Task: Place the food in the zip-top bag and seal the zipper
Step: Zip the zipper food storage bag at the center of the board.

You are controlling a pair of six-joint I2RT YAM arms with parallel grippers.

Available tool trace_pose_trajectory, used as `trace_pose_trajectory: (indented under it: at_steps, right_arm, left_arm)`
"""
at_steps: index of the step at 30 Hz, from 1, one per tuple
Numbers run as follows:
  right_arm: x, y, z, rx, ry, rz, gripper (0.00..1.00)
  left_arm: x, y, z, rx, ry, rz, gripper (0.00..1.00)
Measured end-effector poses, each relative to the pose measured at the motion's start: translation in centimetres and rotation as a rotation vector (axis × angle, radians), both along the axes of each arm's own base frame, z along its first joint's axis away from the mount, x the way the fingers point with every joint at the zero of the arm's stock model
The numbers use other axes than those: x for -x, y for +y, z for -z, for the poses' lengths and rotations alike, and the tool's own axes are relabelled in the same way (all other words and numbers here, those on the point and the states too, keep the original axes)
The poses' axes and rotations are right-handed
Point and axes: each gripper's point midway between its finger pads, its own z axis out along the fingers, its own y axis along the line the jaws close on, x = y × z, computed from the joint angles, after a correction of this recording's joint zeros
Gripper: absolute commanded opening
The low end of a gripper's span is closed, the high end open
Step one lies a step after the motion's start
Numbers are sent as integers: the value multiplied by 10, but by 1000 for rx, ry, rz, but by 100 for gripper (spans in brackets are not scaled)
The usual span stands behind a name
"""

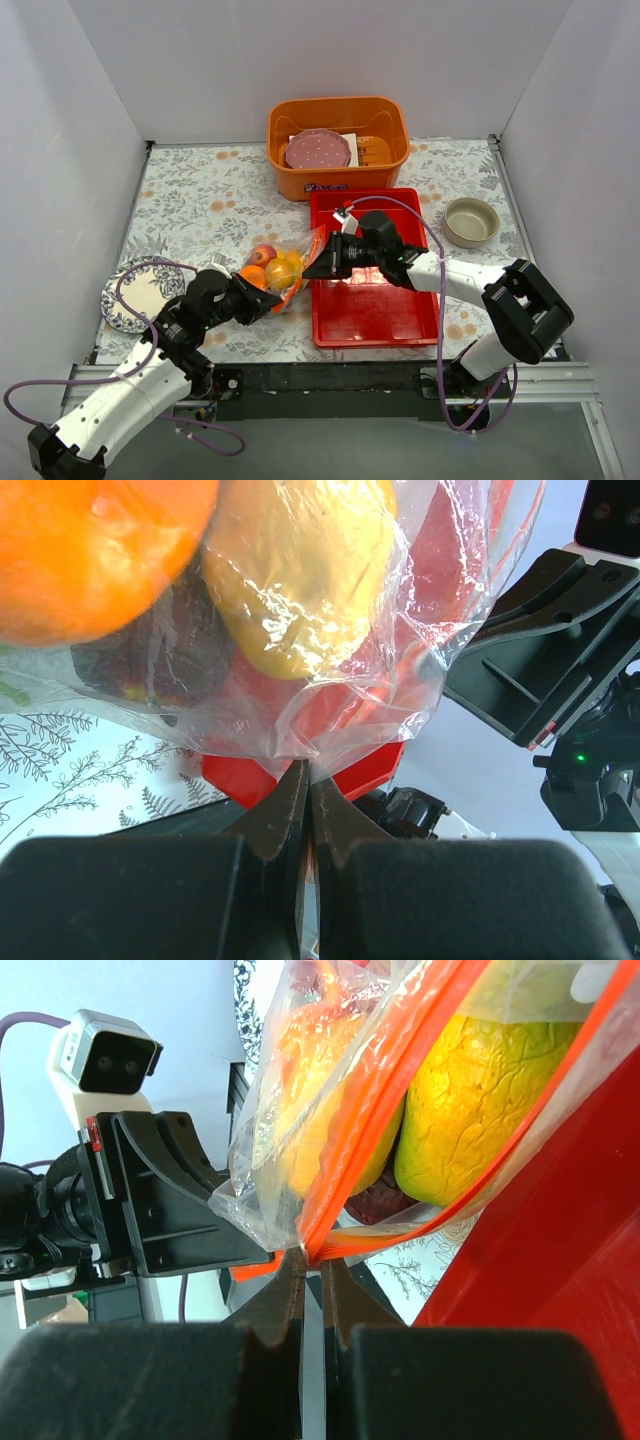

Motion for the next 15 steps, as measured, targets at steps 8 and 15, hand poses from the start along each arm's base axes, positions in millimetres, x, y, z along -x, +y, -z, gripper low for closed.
trace_pose_trajectory:
  at_steps: [8, 15]
  right_arm:
    - [-7, -4, -1, -3, 1, 14, 4]
    - [-12, -5, -4, -10, 2, 28, 4]
  left_arm:
    - [-1, 0, -1, 2, -3, -1, 0]
    - [-1, 1, -3, 6, -17, -9, 0]
